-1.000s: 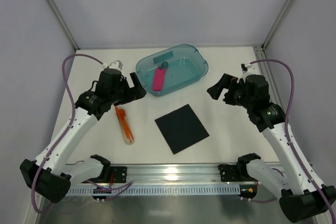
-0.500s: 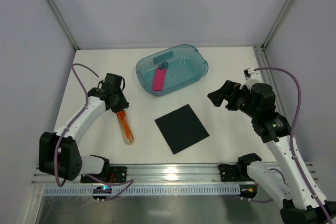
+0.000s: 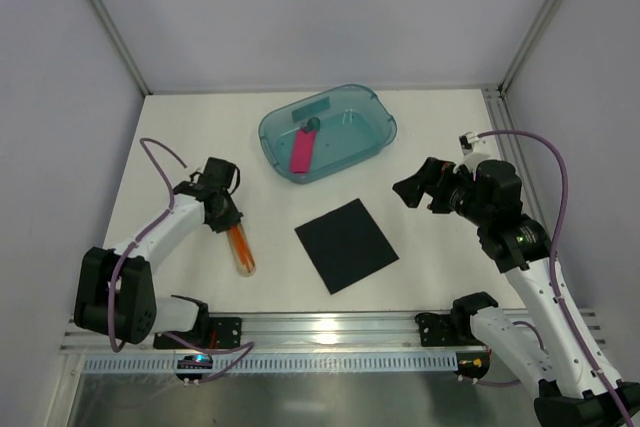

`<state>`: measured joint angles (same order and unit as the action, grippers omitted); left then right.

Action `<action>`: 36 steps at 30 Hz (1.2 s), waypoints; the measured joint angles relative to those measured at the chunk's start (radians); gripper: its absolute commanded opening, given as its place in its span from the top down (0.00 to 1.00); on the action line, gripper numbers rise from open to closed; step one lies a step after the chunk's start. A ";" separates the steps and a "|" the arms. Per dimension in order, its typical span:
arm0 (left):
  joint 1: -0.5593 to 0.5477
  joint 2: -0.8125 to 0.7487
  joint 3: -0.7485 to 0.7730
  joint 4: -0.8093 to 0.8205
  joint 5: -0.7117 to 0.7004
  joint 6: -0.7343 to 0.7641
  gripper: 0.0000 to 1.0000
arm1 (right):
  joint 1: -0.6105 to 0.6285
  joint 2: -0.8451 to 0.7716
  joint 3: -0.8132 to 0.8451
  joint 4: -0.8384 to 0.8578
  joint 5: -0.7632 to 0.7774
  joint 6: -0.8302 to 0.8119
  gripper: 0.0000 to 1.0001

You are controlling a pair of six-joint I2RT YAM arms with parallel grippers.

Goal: Place the utensils on the paper napkin and roll it up

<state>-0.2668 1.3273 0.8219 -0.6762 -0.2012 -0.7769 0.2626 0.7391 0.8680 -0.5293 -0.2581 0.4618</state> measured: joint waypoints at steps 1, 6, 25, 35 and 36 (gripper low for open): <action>0.000 0.000 -0.007 0.003 0.000 -0.002 0.79 | 0.000 0.000 -0.003 0.000 -0.001 0.000 0.00; 0.000 0.000 -0.038 0.033 0.000 -0.006 0.82 | 0.000 0.000 -0.010 -0.002 -0.008 0.000 0.00; 0.000 0.056 -0.111 0.102 0.002 -0.009 0.76 | 0.000 -0.015 -0.025 -0.002 -0.011 0.005 0.00; 0.000 0.061 -0.111 0.110 0.002 -0.009 0.92 | 0.000 -0.019 -0.025 -0.003 -0.010 0.005 0.00; 0.000 0.061 -0.110 0.110 0.002 -0.009 0.96 | 0.000 -0.020 -0.025 -0.003 -0.011 0.005 0.00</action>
<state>-0.2668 1.3880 0.7120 -0.5663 -0.1997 -0.7860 0.2626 0.7193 0.8429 -0.5320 -0.2687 0.4664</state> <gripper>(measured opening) 0.124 0.996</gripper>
